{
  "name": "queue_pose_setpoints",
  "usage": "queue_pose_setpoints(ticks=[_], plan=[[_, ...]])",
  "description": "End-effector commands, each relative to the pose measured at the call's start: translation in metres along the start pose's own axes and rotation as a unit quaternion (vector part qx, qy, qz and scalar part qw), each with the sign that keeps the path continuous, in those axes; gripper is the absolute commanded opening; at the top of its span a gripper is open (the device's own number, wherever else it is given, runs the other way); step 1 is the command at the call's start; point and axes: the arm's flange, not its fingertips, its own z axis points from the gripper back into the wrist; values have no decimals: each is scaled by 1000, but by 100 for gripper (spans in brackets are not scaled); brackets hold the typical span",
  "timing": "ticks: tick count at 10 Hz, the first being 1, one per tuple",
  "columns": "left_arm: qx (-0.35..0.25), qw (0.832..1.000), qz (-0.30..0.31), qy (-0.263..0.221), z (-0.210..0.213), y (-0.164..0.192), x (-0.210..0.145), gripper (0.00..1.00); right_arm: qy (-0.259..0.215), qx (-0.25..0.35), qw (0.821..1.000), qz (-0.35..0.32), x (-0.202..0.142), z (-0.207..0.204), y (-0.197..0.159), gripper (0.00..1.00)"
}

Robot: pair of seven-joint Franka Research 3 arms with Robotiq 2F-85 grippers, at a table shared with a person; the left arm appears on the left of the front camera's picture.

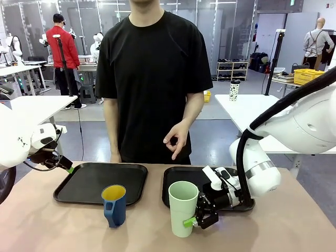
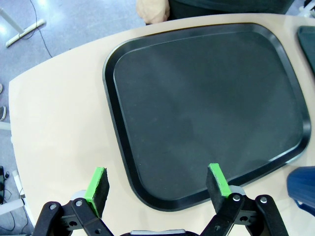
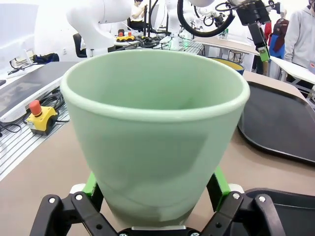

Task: Sort and store the cups by type.
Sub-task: Pick up the Reusable plastic cup.

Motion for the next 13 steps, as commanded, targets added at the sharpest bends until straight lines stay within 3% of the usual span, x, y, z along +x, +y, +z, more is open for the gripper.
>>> queue_pose_setpoints(ticks=[1, 2, 8, 9, 13], plan=[[-1, 1000, -2, -4, 4, -1, -1, 100, -2, 0, 1000, 0, -1, -2, -4, 100], [-1, 1000, -2, -4, 4, -1, -1, 100, -9, -7, 1000, 4, -1, -2, -4, 98], [-1, 1000, -2, -4, 4, -1, -1, 100, -26, -6, 1000, 15, 1, -1, -2, 47], [-1, 1000, -2, -4, 4, -1, -1, 100, -43, -5, 999, 12, 8, -1, -1, 47], [-1, 1000, -2, -4, 4, -1, -1, 100, -30, -77, 996, -15, 67, 20, 15, 47]])
